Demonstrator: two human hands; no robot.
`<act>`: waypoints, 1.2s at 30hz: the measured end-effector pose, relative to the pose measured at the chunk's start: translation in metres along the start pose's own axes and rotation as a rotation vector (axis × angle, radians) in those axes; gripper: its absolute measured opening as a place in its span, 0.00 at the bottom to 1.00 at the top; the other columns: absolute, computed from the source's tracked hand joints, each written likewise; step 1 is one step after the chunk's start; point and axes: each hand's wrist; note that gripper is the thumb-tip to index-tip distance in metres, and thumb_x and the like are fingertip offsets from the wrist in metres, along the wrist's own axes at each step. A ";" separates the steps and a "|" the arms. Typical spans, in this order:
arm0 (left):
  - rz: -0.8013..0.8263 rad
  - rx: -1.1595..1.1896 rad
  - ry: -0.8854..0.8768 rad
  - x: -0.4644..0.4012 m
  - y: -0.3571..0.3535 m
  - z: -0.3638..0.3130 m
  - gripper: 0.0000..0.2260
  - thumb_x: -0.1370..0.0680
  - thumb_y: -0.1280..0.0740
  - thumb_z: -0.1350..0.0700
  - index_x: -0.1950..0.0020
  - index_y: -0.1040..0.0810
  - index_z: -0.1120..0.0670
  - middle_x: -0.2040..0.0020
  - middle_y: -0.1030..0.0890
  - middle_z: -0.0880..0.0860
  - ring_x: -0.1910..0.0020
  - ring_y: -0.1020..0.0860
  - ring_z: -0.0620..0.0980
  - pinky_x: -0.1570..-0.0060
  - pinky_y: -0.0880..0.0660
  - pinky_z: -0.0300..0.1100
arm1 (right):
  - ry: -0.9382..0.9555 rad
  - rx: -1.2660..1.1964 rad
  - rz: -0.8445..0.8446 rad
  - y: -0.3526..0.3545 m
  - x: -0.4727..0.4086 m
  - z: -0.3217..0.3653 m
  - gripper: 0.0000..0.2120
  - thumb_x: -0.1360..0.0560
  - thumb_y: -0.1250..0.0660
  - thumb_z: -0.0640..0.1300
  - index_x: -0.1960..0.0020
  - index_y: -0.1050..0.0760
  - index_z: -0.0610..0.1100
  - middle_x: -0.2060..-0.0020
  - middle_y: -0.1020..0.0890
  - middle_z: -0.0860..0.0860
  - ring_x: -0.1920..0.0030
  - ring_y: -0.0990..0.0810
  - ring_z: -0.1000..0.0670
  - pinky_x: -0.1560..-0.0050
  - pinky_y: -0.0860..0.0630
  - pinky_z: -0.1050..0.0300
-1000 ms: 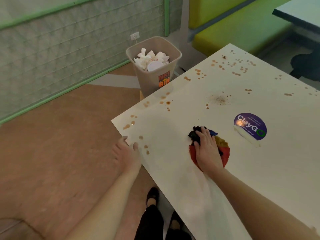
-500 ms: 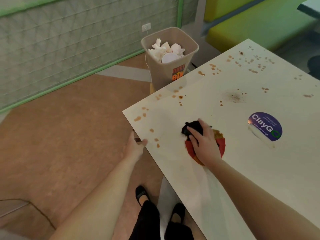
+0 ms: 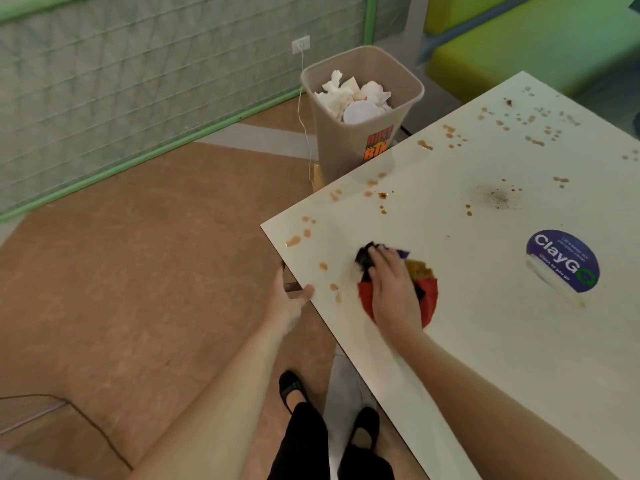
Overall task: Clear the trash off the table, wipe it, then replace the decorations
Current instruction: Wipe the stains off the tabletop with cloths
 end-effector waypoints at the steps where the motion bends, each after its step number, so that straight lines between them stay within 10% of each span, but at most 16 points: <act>1: 0.004 -0.002 -0.006 0.000 0.000 0.000 0.36 0.23 0.28 0.55 0.21 0.45 0.45 0.44 0.23 0.49 0.39 0.25 0.52 0.37 0.29 0.52 | -0.069 -0.058 -0.007 -0.001 -0.016 0.003 0.19 0.16 0.45 0.43 0.26 0.32 0.45 0.26 0.32 0.50 0.24 0.40 0.51 0.23 0.42 0.50; 12: 0.028 -0.017 -0.006 0.001 -0.002 0.001 0.33 0.21 0.31 0.53 0.21 0.45 0.44 0.33 0.25 0.52 0.36 0.26 0.51 0.36 0.31 0.47 | 0.379 0.167 0.136 -0.017 0.017 0.006 0.17 0.19 0.38 0.40 0.31 0.26 0.47 0.27 0.30 0.50 0.24 0.38 0.50 0.24 0.40 0.47; 19: 0.023 -0.020 0.029 0.004 -0.002 -0.006 0.33 0.19 0.34 0.53 0.20 0.49 0.45 0.38 0.24 0.52 0.46 0.26 0.48 0.46 0.33 0.42 | 0.089 0.167 0.030 -0.022 -0.046 0.013 0.18 0.17 0.42 0.40 0.29 0.27 0.46 0.26 0.32 0.47 0.23 0.39 0.47 0.22 0.46 0.48; 27: 0.010 -0.041 0.001 0.006 -0.003 -0.006 0.32 0.20 0.33 0.54 0.21 0.45 0.45 0.37 0.24 0.52 0.43 0.25 0.49 0.42 0.30 0.43 | 0.456 0.169 0.122 -0.006 0.026 -0.002 0.17 0.24 0.32 0.34 0.37 0.20 0.43 0.33 0.24 0.47 0.31 0.27 0.47 0.29 0.32 0.47; 32: 0.003 -0.038 0.025 0.006 -0.004 -0.007 0.31 0.20 0.33 0.53 0.21 0.44 0.42 0.40 0.23 0.53 0.43 0.23 0.52 0.39 0.27 0.49 | 0.162 0.128 -0.034 -0.008 -0.032 0.006 0.13 0.22 0.34 0.36 0.39 0.19 0.44 0.40 0.21 0.48 0.39 0.25 0.45 0.47 0.21 0.45; 36: 0.002 -0.025 0.027 0.007 -0.004 -0.003 0.32 0.20 0.33 0.53 0.21 0.45 0.42 0.34 0.25 0.54 0.40 0.24 0.52 0.35 0.27 0.54 | 0.195 0.144 -0.018 -0.016 -0.003 0.020 0.12 0.21 0.34 0.38 0.39 0.19 0.43 0.40 0.21 0.49 0.36 0.27 0.46 0.41 0.23 0.49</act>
Point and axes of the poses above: each hand's wrist, its own x-axis away from the middle knuckle, its own y-axis out of the back of the hand, z = x × y
